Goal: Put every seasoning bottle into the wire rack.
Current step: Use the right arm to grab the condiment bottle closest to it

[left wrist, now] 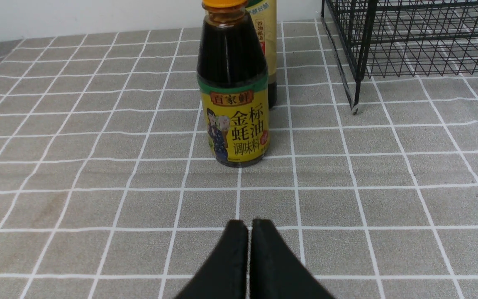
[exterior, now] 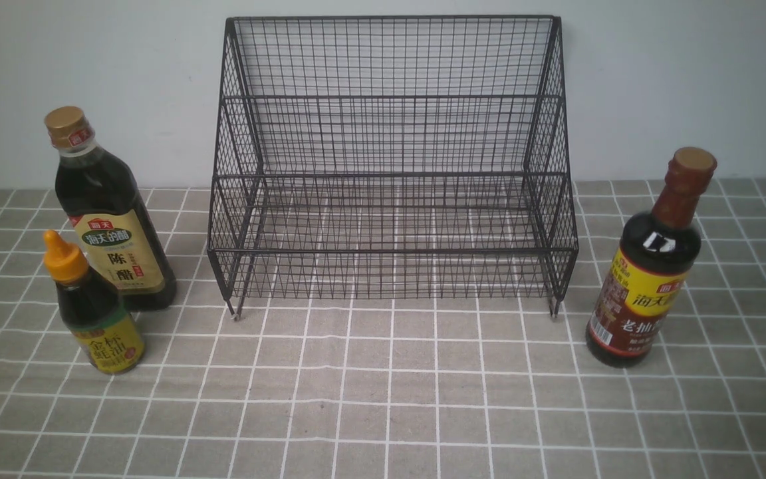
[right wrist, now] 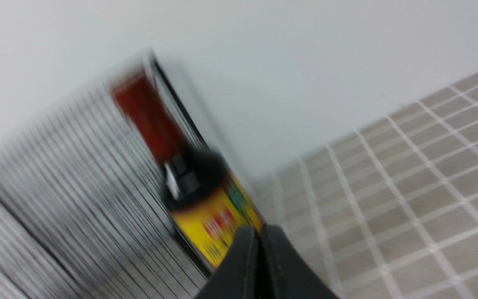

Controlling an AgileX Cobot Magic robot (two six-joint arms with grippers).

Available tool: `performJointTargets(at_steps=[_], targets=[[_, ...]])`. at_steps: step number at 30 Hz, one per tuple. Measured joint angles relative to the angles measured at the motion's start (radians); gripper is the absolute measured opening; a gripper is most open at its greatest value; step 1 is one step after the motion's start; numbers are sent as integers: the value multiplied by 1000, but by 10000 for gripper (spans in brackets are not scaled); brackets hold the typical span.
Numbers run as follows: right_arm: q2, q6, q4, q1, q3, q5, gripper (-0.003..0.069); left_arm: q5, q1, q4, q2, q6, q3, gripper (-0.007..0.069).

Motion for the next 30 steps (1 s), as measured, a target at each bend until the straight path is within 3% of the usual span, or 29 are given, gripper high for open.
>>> performJointTargets(at_steps=[1, 5, 11, 16, 22, 30], targets=[[0, 3, 16, 0, 0, -13, -15, 0, 0, 0, 0, 0, 0, -7], [0, 27, 293, 0, 0, -87, -15, 0, 0, 0, 0, 0, 0, -7], [0, -37, 362, 0, 0, -102, -15, 0, 0, 0, 0, 0, 0, -7], [0, -120, 358, 0, -22, -61, -15, 0, 0, 0, 0, 0, 0, -7], [151, -324, 283, 0, -294, 269, -15, 0, 0, 0, 0, 0, 0, -7], [535, -343, 5, 0, -644, 736, -15, 0, 0, 0, 0, 0, 0, -7]])
